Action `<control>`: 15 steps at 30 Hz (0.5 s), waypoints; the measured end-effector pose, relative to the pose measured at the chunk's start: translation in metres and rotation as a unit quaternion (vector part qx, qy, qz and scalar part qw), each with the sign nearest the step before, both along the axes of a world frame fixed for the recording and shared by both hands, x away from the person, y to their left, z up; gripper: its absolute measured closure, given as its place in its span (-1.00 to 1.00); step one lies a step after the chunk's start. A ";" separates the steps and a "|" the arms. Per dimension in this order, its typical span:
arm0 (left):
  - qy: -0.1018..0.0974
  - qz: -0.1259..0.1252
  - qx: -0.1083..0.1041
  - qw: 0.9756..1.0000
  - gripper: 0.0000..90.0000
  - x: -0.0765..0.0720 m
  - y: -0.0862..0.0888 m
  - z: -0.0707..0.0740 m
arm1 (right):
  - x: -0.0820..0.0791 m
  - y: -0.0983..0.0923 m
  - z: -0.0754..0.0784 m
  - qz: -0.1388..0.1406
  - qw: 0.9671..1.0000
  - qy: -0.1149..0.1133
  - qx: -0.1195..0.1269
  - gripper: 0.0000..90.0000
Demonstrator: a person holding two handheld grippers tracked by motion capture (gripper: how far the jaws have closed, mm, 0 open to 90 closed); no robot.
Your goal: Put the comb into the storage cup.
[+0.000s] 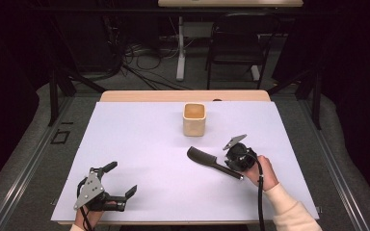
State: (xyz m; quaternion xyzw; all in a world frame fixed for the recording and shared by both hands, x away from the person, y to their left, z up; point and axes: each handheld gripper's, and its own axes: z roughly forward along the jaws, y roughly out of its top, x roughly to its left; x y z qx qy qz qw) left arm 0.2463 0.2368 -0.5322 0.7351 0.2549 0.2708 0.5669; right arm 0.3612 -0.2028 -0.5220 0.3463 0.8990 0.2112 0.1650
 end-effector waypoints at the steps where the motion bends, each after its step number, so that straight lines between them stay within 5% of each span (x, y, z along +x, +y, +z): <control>1: 0.000 0.000 0.000 1.000 -0.99 0.000 0.000 0.000 | 0.000 -0.001 0.002 0.001 1.000 -0.001 -0.002 0.60; 15: -0.001 -0.002 0.001 1.000 -0.99 0.000 0.000 0.000 | -0.003 -0.004 0.020 0.031 0.999 -0.014 0.015 0.04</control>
